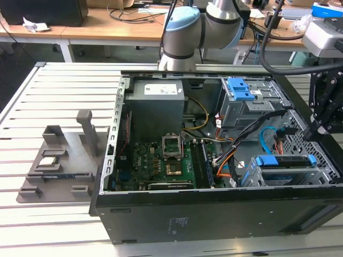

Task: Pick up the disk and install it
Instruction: 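Insert the first disk wire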

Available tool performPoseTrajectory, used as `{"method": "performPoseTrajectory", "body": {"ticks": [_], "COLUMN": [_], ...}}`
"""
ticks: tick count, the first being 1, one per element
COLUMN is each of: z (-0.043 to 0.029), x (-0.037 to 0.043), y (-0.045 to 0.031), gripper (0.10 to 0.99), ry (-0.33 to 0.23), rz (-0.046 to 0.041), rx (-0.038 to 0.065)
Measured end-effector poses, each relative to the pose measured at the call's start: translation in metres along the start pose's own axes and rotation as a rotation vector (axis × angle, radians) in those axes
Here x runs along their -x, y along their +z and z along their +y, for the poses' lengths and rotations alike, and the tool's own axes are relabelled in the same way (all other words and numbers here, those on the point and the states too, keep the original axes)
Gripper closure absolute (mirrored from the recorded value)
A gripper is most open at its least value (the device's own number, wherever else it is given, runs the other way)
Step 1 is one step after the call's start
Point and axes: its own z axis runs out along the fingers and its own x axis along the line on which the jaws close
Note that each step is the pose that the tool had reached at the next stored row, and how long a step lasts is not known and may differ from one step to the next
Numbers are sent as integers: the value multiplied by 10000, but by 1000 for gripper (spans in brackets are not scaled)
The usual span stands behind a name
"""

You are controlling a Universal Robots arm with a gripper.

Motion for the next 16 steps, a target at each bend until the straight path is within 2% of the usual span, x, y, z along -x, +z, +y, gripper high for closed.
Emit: {"method": "performPoseTrajectory", "body": {"ticks": [6,9,13,16], "z": [-120,-168,-168,-99], "x": [27,53,138,244], "y": [5,39,67,111], "gripper": [980,980,980,980], "ry": [-1,-1,0,-2], "rz": [48,87,102,114], "rx": [-1,-2,-3,-3]}}
